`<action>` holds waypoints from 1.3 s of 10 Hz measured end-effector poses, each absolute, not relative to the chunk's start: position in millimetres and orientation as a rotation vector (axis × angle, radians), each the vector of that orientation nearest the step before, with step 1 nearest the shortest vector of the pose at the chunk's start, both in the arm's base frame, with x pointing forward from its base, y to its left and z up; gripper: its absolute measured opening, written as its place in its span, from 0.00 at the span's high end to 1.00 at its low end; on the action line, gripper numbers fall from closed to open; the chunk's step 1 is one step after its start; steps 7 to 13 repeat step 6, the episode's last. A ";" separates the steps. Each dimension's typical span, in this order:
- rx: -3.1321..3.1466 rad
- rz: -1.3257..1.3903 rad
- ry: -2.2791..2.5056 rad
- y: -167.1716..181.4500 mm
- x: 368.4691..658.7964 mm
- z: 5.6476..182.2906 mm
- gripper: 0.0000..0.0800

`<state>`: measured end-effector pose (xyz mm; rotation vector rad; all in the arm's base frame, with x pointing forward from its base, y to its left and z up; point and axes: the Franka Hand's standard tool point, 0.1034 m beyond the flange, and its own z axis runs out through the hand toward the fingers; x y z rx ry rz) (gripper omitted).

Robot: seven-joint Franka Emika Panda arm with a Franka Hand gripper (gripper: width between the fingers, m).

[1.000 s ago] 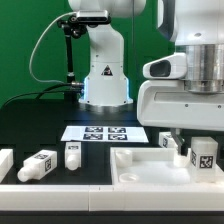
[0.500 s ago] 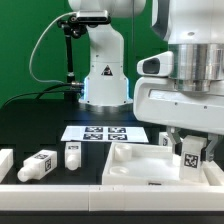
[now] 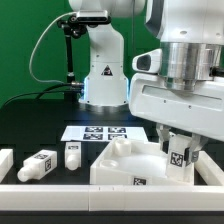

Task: Assemble one leg

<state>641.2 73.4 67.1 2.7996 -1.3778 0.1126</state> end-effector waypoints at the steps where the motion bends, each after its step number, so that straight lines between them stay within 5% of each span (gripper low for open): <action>1: 2.806 0.114 -1.381 73.9 642.5 68.8 0.61; 4: 2.888 0.152 -1.341 74.8 652.7 112.8 0.23; 5: 2.901 0.171 -1.337 73.3 655.8 123.0 0.23; 13: 2.899 0.166 -1.334 73.7 654.6 119.7 0.19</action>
Offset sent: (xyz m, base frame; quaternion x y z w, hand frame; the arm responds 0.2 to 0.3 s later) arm -0.0026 -0.0017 0.0608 0.0225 -0.0363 -0.0445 0.9981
